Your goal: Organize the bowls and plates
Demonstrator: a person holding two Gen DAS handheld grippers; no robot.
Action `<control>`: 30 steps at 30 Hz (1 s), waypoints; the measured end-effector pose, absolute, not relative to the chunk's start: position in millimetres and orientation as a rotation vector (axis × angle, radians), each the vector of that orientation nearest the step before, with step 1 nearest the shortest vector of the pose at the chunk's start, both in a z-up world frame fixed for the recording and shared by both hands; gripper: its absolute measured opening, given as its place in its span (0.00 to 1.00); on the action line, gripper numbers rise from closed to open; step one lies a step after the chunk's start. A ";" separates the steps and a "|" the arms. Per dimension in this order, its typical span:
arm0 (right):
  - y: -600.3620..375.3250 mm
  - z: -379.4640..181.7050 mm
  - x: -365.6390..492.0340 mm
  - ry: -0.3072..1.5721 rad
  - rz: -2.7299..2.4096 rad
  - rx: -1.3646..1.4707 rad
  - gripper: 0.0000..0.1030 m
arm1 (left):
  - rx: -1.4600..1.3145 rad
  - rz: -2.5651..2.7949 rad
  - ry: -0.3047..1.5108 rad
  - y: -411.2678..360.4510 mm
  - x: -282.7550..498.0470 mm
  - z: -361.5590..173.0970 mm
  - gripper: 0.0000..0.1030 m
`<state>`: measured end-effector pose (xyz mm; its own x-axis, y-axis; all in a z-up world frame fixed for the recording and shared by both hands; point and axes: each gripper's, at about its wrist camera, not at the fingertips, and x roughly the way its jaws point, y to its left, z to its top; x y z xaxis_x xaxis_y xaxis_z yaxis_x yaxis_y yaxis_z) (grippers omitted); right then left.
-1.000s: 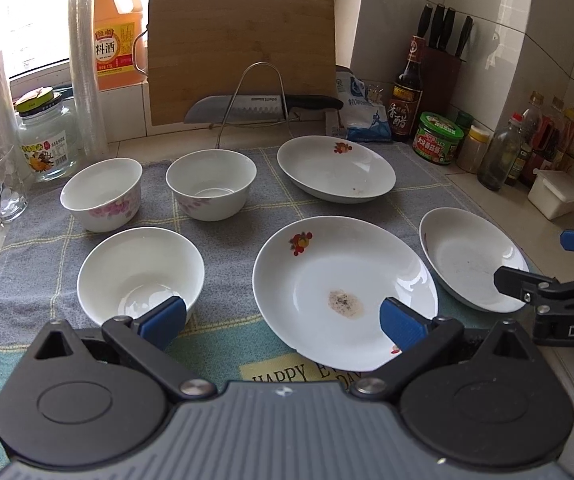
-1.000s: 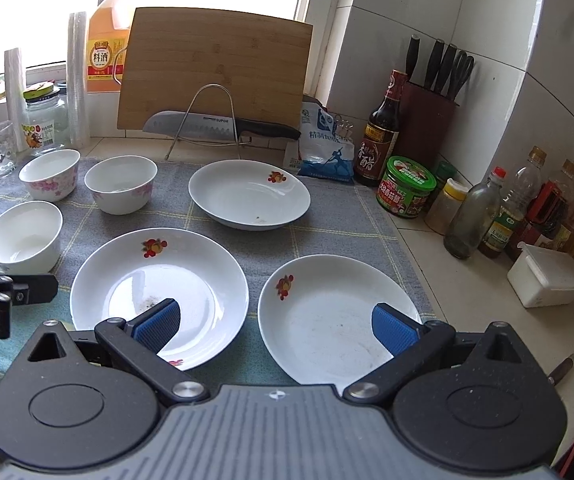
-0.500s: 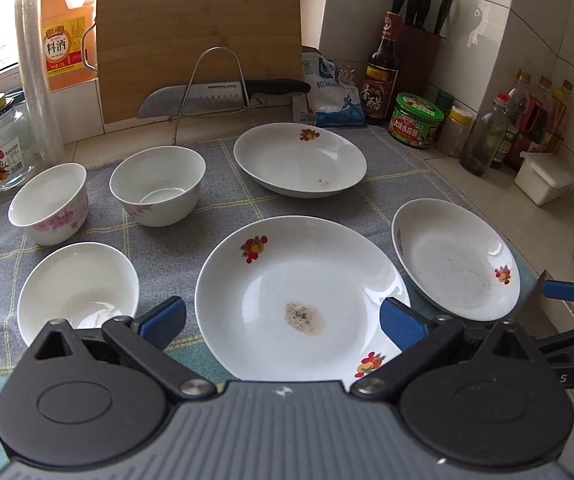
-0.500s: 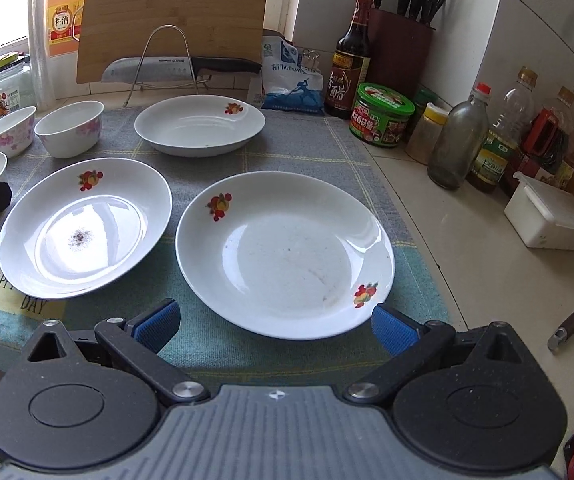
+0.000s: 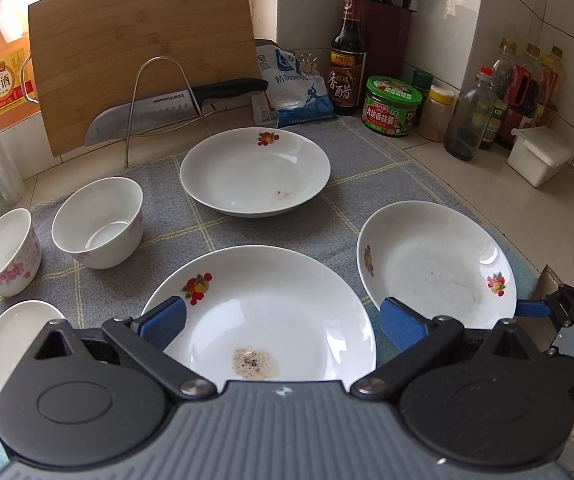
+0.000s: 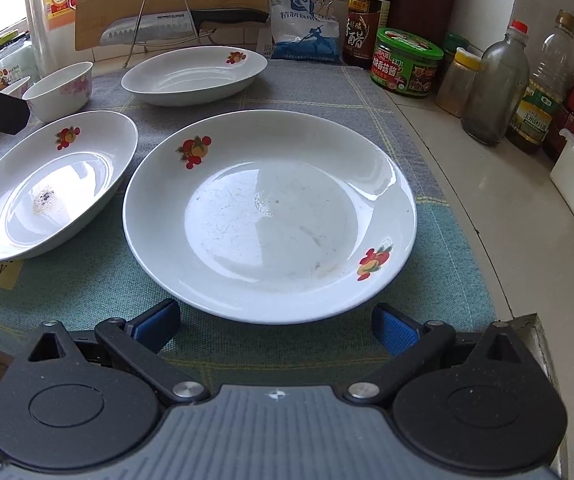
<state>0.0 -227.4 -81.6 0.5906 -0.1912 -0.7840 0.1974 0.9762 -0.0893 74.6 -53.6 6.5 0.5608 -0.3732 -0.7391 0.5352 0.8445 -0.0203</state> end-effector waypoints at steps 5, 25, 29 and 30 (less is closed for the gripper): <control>-235.7 -83.5 2.0 0.897 -0.170 0.000 1.00 | 0.264 -0.592 0.818 -74.4 86.3 4.4 0.99; -250.8 -91.1 -10.1 0.774 -0.046 -0.053 1.00 | 0.506 -1.005 0.906 -195.8 147.5 -34.1 0.99; -253.1 -91.7 -10.0 0.763 -0.037 -0.054 1.00 | 0.536 -1.054 0.958 -209.0 159.0 -41.7 0.98; -253.9 -91.8 -9.6 0.761 -0.039 -0.053 1.00 | 0.545 -1.062 0.965 -212.0 161.4 -43.4 0.97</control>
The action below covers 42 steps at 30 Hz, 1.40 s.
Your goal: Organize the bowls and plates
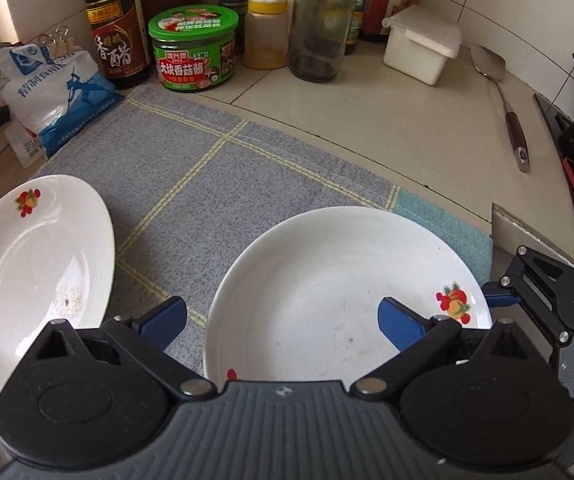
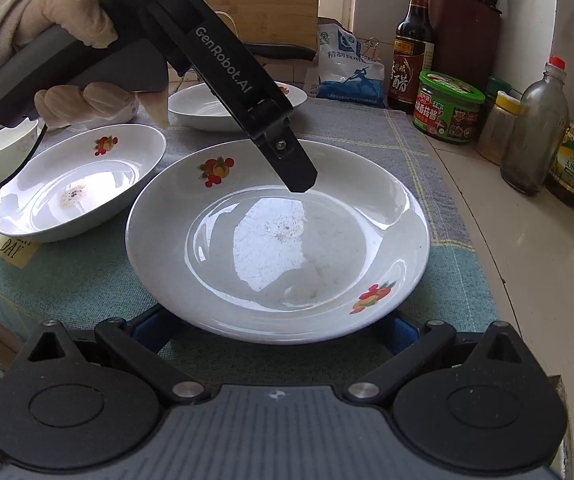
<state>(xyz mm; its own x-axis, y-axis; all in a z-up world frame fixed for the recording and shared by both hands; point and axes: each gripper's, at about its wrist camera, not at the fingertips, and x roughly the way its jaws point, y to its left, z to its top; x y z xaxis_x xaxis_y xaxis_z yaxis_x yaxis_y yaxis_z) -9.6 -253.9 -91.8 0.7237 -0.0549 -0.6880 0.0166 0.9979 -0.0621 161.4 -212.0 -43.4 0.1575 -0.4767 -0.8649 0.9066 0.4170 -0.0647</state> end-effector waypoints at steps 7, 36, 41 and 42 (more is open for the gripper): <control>-255.2 -91.9 -9.2 0.761 -0.022 -0.059 1.00 | 0.571 -1.120 1.059 -227.0 175.3 -52.9 0.88; -269.3 -79.1 13.7 0.818 0.010 -0.089 1.00 | 0.566 -1.165 1.105 -240.9 200.0 -46.2 0.78; -286.2 -74.4 26.6 0.815 0.021 -0.115 1.00 | 0.544 -1.154 1.089 -252.8 212.9 -42.6 0.78; -290.0 -73.5 29.0 0.813 0.024 -0.119 1.00 | 0.541 -1.152 1.086 -255.2 215.5 -42.1 0.78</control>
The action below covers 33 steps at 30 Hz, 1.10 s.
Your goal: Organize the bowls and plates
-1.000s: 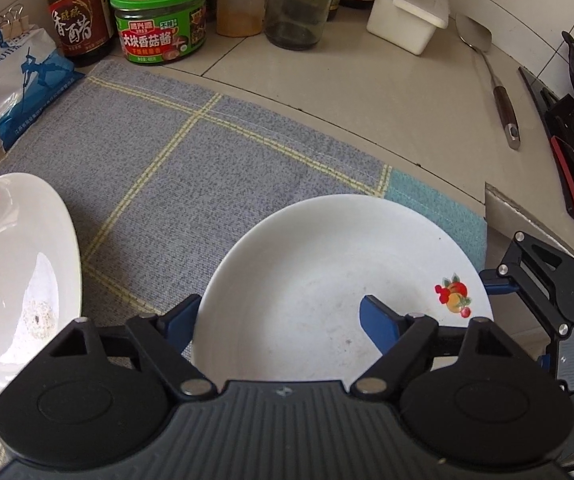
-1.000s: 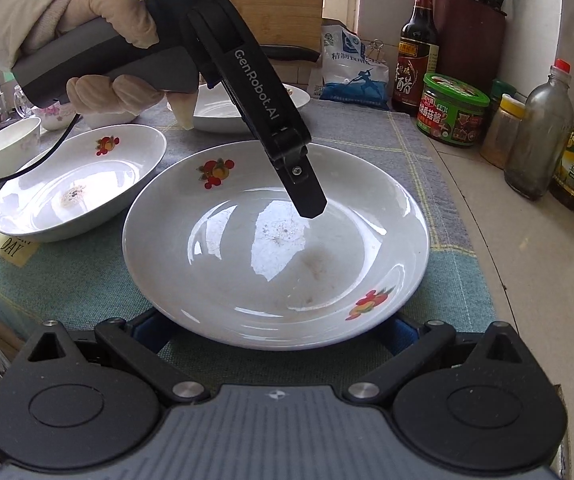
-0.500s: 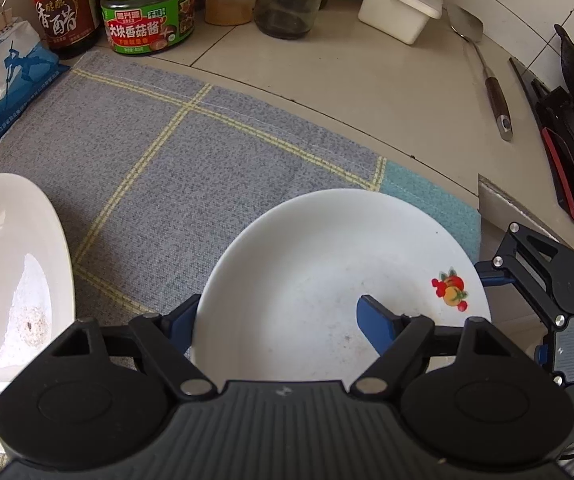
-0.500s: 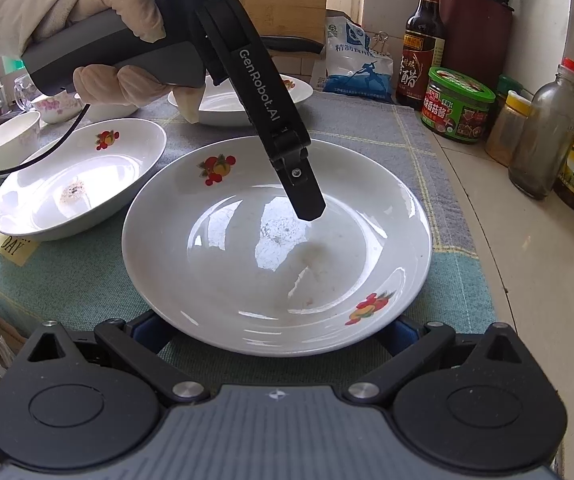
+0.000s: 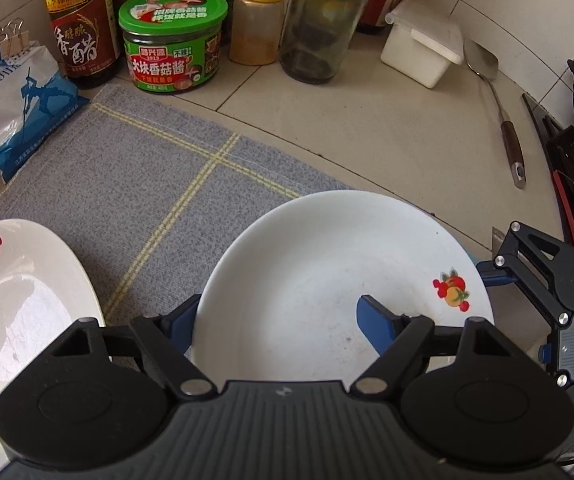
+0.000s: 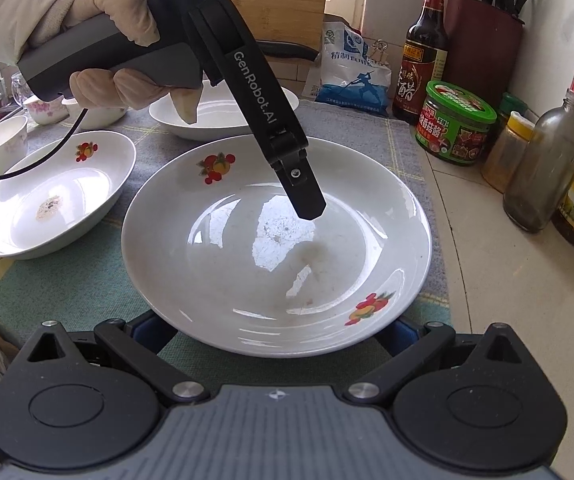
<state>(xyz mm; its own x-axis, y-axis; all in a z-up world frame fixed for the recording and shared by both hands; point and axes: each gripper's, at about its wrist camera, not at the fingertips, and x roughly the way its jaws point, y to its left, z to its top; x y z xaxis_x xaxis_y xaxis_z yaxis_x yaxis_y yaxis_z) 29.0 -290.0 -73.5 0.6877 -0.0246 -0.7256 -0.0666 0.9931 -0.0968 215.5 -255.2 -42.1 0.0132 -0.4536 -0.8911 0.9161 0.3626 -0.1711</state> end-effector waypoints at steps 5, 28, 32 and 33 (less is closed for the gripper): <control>-311.5 -70.7 43.9 0.809 0.035 -0.127 1.00 | 0.519 -1.137 1.066 -269.2 229.8 -40.5 0.78; -367.7 -80.7 82.5 0.810 0.045 -0.119 1.00 | 0.487 -1.099 1.030 -312.4 270.4 -57.5 0.78; -368.2 -82.2 83.6 0.814 0.040 -0.119 1.00 | 0.483 -1.093 1.035 -314.6 273.2 -61.5 0.78; -368.3 -82.5 83.3 0.813 0.039 -0.118 1.00 | 0.484 -1.094 1.035 -315.0 273.7 -62.8 0.78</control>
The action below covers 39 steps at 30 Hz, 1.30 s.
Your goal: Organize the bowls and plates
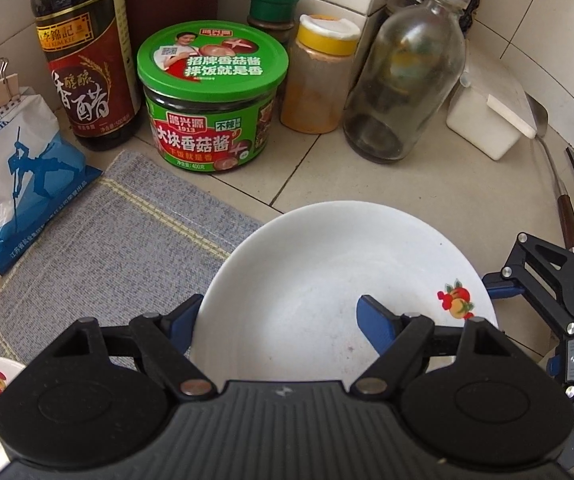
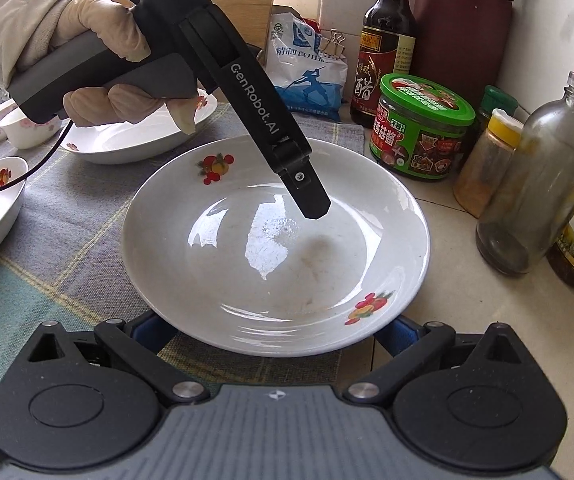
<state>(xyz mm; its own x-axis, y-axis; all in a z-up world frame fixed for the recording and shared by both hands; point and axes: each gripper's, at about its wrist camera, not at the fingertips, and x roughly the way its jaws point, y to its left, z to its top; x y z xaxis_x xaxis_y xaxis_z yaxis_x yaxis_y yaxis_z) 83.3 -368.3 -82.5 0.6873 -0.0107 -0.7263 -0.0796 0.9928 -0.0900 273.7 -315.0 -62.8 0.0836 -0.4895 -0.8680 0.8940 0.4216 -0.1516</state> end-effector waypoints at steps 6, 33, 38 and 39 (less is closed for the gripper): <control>-370.1 -83.1 84.8 0.813 0.035 -0.110 1.00 | 0.495 -1.093 1.026 -317.3 273.5 -62.9 0.79; -334.5 -54.3 51.7 0.814 -0.066 -0.112 1.00 | 0.480 -0.989 0.844 -223.1 222.9 7.3 0.85; -311.3 -45.9 42.2 0.805 -0.064 -0.126 1.00 | 0.457 -0.960 0.811 -187.5 196.8 15.3 0.85; -305.7 -43.8 40.9 0.801 -0.063 -0.130 1.00 | 0.453 -0.952 0.802 -179.0 190.6 16.5 0.85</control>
